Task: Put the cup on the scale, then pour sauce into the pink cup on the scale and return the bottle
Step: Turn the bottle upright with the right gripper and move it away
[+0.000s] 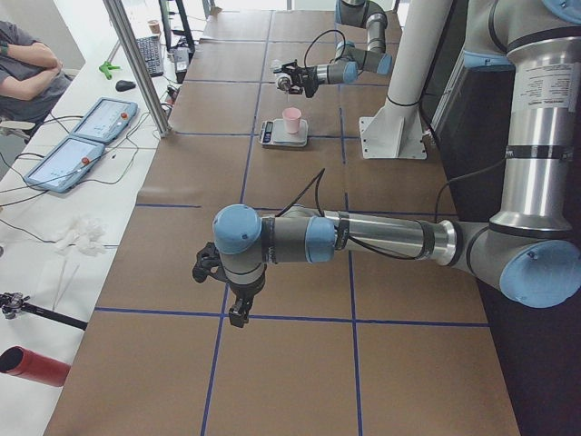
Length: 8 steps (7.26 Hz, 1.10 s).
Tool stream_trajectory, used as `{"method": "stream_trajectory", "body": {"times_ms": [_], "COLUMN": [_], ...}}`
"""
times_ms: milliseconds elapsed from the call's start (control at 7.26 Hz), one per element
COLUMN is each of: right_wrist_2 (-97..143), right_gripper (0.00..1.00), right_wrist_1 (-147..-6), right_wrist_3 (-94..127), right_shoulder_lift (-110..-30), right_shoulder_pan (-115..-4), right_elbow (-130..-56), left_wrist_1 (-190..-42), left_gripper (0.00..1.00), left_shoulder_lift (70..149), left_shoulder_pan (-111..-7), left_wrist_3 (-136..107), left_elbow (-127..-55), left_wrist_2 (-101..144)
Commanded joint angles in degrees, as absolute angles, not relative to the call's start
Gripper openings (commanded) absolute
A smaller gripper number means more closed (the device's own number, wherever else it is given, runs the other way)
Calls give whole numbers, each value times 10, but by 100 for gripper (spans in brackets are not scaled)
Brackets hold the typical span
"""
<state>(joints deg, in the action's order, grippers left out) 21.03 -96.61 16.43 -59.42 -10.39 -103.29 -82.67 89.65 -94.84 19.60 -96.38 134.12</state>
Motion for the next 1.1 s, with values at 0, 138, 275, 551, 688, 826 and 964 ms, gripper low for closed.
{"method": "stream_trajectory", "body": {"times_ms": [0, 138, 275, 551, 688, 826, 964], "right_wrist_2": [234, 244, 260, 262, 264, 265, 280], "right_gripper": [0, 0, 0, 0, 0, 0, 0], "right_wrist_1": [-866, -752, -631, -463, -428, -426, -426], "right_wrist_3": [212, 212, 220, 328, 336, 357, 386], "right_shoulder_lift": [-629, -662, -675, -698, -693, -692, -703], "right_shoulder_pan": [-102, -98, -98, -89, -89, -90, -91], "right_elbow": [-1049, -1046, -1044, -1038, -1051, -1065, -1067], "left_wrist_1": [-827, -827, -826, -826, -825, -826, -826], "left_gripper": [100, 100, 100, 100, 100, 100, 100], "left_shoulder_lift": [896, 896, 896, 896, 896, 896, 896], "left_shoulder_pan": [-948, -948, -948, -948, -948, -948, -948], "left_wrist_3": [196, 196, 195, 196, 196, 196, 196], "left_elbow": [-964, -965, -969, -971, -973, -973, -973], "left_wrist_2": [1341, 1341, 1341, 1341, 1342, 1341, 1341]}}
